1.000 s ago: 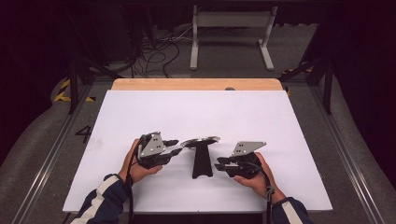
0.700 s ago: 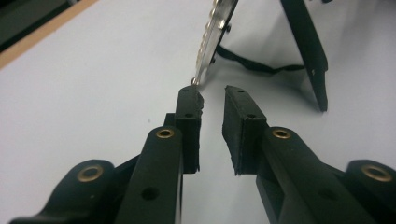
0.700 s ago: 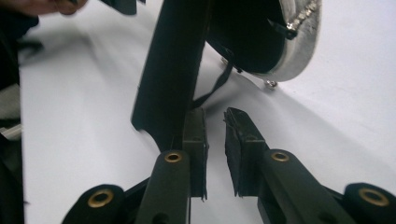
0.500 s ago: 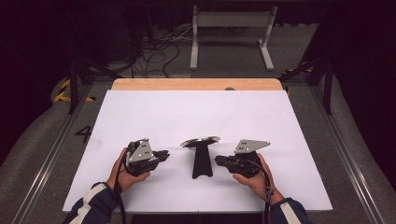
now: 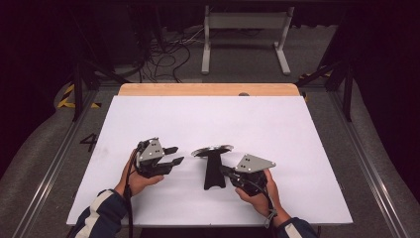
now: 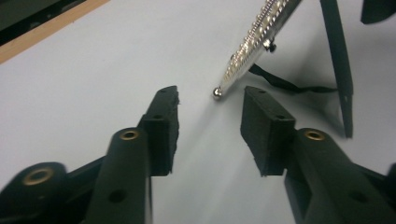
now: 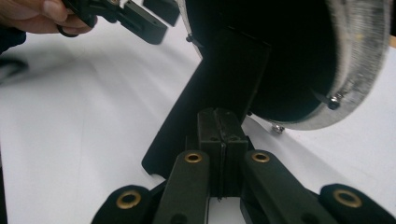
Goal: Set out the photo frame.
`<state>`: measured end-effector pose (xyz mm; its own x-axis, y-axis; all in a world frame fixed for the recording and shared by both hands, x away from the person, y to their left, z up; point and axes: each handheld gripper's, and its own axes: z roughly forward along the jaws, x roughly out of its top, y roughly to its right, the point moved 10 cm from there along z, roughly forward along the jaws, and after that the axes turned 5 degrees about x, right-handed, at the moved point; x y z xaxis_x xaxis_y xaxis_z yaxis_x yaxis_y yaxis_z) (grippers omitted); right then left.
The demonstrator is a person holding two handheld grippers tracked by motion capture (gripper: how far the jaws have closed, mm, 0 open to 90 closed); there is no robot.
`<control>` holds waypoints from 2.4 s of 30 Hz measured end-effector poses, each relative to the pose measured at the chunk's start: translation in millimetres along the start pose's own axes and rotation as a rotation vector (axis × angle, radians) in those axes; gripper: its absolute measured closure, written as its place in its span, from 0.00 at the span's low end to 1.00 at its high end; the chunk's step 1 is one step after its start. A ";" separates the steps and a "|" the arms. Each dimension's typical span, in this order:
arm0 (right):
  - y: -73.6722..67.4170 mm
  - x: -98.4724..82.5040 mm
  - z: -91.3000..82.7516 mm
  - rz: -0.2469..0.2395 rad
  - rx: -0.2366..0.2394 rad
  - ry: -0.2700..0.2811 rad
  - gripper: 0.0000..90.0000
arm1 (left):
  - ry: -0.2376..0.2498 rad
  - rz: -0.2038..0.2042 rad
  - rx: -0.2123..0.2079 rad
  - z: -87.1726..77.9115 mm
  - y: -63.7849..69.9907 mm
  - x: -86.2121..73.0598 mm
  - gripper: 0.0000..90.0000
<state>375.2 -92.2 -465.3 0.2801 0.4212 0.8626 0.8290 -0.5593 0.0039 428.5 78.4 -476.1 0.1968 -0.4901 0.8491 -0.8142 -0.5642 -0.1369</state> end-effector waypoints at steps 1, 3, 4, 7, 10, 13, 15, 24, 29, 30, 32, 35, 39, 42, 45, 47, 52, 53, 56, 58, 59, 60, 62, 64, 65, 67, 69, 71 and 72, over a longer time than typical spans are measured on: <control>-2.3 0.9 2.0 -0.004 -0.006 0.002 1.00 | 0.005 0.004 -0.004 3.1 1.3 3.0 0.62; -4.0 1.7 3.7 -0.007 -0.014 0.002 1.00 | 0.006 0.012 -0.008 6.9 3.3 5.9 0.61; -6.5 2.8 5.8 -0.008 -0.017 0.003 1.00 | 0.008 0.020 -0.016 9.2 5.3 7.7 0.61; -12.4 3.6 12.1 -0.008 -0.025 0.004 1.00 | 0.019 0.026 -0.025 14.1 7.9 12.1 0.64; -19.1 3.2 21.8 -0.018 -0.021 -0.005 1.00 | 0.032 0.007 -0.045 17.6 5.9 14.9 0.62; -25.9 3.7 29.9 -0.021 -0.008 -0.010 1.00 | 0.036 0.002 -0.060 18.4 5.3 14.0 0.62; -27.7 4.2 32.2 -0.024 -0.008 -0.009 1.00 | 0.035 0.001 -0.058 18.5 3.9 13.5 0.60; -36.7 -0.2 53.7 -0.040 -0.009 -0.038 1.00 | 0.004 0.011 -0.076 19.0 3.8 7.7 0.51; -37.6 -1.5 55.9 -0.044 -0.015 -0.044 1.00 | 0.003 0.029 -0.088 23.9 11.5 9.4 0.50; -38.0 -1.6 57.1 -0.045 -0.024 -0.046 1.00 | 0.001 0.035 -0.081 25.6 12.8 9.7 0.51; -38.1 -2.0 58.2 -0.047 -0.028 -0.050 1.00 | -0.001 0.042 -0.080 29.6 14.7 10.7 0.51; -39.6 -3.3 62.7 -0.047 -0.037 -0.060 1.00 | -0.013 0.045 -0.077 37.2 18.1 10.5 0.52; -41.8 -5.3 67.2 -0.047 -0.057 -0.066 1.00 | -0.031 0.054 -0.071 44.9 19.4 7.9 0.65; -41.7 -7.2 68.1 -0.048 -0.070 -0.079 1.00 | -0.024 0.062 -0.072 45.1 20.1 7.8 0.77; -41.2 -8.2 68.1 -0.044 -0.076 -0.084 1.00 | -0.028 0.101 -0.051 44.0 22.1 7.5 0.84; -41.5 -8.6 67.4 -0.041 -0.080 -0.090 1.00 | -0.033 0.121 -0.041 43.1 22.3 7.0 0.85; -38.9 -10.5 63.3 -0.034 -0.087 -0.106 1.00 | -0.041 0.154 -0.025 40.9 26.0 7.0 0.87; -38.5 -11.0 62.5 -0.028 -0.085 -0.109 1.00 | -0.043 0.160 -0.023 40.6 27.0 7.0 0.87; -37.6 -12.9 60.0 -0.032 -0.084 -0.116 1.00 | -0.054 0.197 -0.006 37.0 28.6 6.4 0.88; -37.0 -14.5 58.6 -0.035 -0.083 -0.120 1.00 | -0.062 0.212 0.003 34.2 29.7 6.4 0.90; -36.7 -14.9 57.8 -0.030 -0.083 -0.122 1.00 | -0.065 0.212 0.000 33.6 31.0 5.9 0.90; -36.8 -15.4 57.2 -0.027 -0.080 -0.124 1.00 | -0.065 0.218 0.006 33.3 31.3 5.6 0.90; -37.0 -16.3 56.2 -0.029 -0.074 -0.127 1.00 | -0.065 0.213 0.001 33.1 31.4 5.4 0.90; -36.6 -16.8 55.3 -0.025 -0.075 -0.128 1.00 | -0.065 0.214 0.005 33.2 32.0 5.5 0.90; -35.9 -17.4 54.5 -0.031 -0.077 -0.133 1.00 | -0.070 0.220 0.005 32.9 32.5 5.4 0.90; -35.9 -18.2 53.4 -0.025 -0.077 -0.133 1.00 | -0.070 0.221 0.002 32.7 33.3 5.3 0.90; -34.7 -19.8 51.7 -0.022 -0.076 -0.137 1.00 | -0.071 0.219 -0.005 32.6 34.9 5.1 0.90; -33.5 -21.0 49.7 -0.019 -0.074 -0.140 1.00 | -0.072 0.218 -0.007 32.6 35.8 5.0 0.90; -33.0 -21.4 48.9 -0.017 -0.072 -0.140 1.00 | -0.067 0.216 -0.010 33.2 36.2 5.6 0.89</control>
<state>365.6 -47.9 -508.7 0.3352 0.5237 0.7832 0.7986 -0.5990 0.0588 418.2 33.2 -493.3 0.0526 -0.6421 0.7649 -0.8468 -0.4347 -0.3067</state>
